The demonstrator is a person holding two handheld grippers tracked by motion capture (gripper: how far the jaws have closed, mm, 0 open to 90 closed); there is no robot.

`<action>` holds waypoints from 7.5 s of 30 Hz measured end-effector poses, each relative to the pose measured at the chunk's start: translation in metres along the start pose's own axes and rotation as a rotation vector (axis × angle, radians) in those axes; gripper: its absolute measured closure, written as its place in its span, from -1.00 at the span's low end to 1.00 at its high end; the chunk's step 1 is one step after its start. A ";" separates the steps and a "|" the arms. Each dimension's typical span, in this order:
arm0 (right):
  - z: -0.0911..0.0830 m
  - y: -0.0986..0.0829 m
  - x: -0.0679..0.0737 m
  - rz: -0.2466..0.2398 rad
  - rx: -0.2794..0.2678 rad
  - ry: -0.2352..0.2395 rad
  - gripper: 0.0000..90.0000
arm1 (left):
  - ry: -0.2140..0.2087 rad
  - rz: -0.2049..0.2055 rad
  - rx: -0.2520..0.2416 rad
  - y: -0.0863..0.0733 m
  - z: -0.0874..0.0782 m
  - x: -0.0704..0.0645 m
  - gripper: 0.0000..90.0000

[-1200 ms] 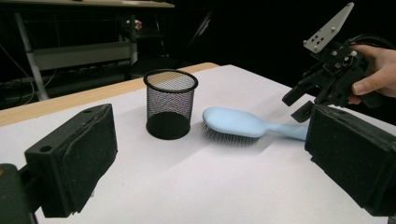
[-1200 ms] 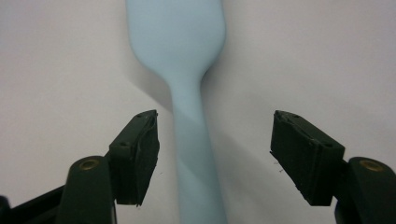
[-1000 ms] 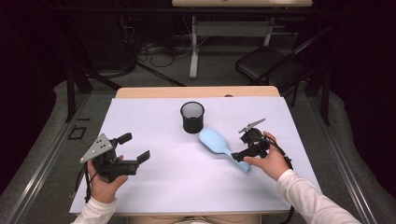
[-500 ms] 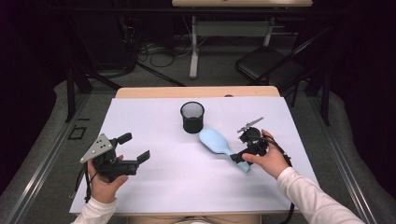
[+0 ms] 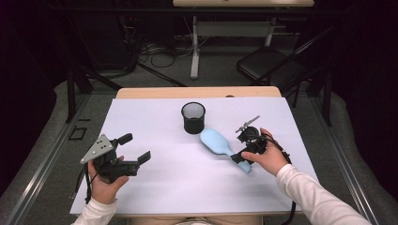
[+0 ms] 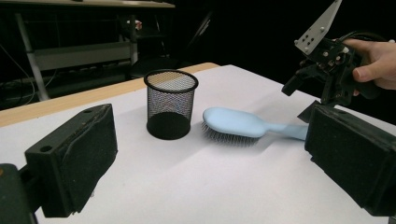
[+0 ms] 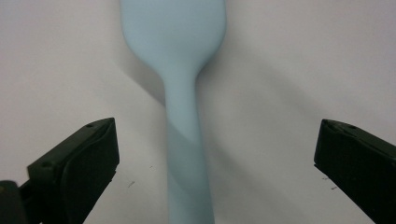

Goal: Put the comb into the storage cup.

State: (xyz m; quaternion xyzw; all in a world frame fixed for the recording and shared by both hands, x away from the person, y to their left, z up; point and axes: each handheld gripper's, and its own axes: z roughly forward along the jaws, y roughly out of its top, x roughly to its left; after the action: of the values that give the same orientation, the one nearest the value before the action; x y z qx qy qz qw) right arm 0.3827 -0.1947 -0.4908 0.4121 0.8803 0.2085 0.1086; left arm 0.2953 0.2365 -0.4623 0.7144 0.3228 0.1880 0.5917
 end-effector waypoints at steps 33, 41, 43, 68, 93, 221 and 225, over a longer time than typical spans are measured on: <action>0.046 0.024 0.010 -0.099 0.131 -0.022 -0.85 | -0.001 -0.003 0.002 0.000 0.000 0.001 -0.94; 0.054 0.026 0.013 -0.114 0.157 -0.017 -0.68 | -0.003 -0.002 -0.003 0.000 -0.001 0.001 -0.94; 0.055 0.027 0.014 -0.122 0.157 -0.012 -0.67 | -0.003 -0.002 -0.002 0.000 0.000 0.001 -0.94; 0.061 0.028 0.012 -0.113 0.154 0.020 -0.05 | -0.003 -0.003 0.001 -0.001 0.000 0.001 -0.94; 0.060 0.031 0.015 -0.137 0.167 0.059 0.39 | 0.000 0.000 0.006 -0.001 0.000 0.001 -0.94; -0.027 0.050 0.030 -0.088 -0.315 0.133 0.55 | -0.101 -0.140 0.123 0.044 0.061 0.011 -0.99; -0.027 0.051 0.030 -0.084 -0.323 0.135 0.55 | -0.104 -0.147 0.133 0.048 0.067 0.012 -0.99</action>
State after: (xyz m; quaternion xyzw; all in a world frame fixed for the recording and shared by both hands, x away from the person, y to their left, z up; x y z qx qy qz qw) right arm 0.3879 -0.1497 -0.4442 0.3374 0.8571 0.3695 0.1226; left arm 0.3590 0.1920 -0.4321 0.7352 0.3549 0.0849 0.5712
